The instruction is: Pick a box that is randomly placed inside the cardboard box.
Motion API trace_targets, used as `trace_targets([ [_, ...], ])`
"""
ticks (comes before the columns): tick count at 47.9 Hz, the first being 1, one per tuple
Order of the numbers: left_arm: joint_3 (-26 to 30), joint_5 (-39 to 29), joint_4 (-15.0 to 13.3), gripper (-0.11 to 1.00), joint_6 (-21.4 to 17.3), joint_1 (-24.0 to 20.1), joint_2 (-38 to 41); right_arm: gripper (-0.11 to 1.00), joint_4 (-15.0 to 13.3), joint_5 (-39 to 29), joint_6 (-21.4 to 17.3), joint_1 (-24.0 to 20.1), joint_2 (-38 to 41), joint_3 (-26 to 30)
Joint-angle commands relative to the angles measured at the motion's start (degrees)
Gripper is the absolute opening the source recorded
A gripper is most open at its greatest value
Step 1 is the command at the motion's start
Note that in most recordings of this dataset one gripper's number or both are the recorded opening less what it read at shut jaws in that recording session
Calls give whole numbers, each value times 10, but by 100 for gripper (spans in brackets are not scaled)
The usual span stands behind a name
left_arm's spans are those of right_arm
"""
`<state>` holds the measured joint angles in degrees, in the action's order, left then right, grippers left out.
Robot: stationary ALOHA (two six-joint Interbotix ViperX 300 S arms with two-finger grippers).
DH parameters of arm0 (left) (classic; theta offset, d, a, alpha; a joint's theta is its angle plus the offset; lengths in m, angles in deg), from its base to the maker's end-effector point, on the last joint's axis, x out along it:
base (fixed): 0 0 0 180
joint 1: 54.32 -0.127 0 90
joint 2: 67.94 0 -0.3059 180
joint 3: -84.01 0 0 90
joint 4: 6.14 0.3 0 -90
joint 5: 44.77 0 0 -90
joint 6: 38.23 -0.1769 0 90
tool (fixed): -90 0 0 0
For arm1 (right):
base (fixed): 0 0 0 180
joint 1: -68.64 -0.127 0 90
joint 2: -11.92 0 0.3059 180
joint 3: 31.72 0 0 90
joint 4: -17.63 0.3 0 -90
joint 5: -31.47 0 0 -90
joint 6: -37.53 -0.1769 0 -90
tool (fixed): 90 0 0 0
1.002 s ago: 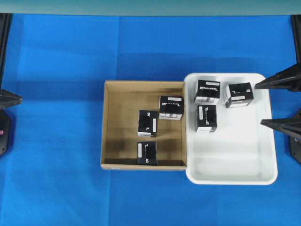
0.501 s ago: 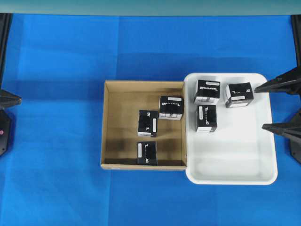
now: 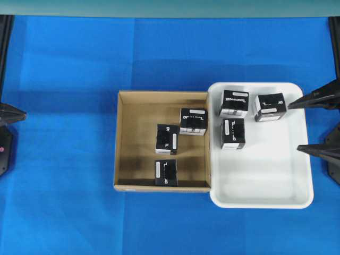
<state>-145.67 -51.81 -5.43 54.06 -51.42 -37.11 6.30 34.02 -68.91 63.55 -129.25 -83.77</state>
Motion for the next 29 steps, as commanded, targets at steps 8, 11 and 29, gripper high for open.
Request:
trace_targets([
  [8, 13, 1, 2, -7, -1, 1, 5, 95, -3, 0, 3, 0, -17, 7],
  [11, 13, 1, 2, -7, 0, 1, 5, 95, -2, -4, 6, 1, -19, 8],
  [29, 14, 2, 2, -7, -1, 1, 3, 95, -2, -30, 11, 1, -22, 8],
])
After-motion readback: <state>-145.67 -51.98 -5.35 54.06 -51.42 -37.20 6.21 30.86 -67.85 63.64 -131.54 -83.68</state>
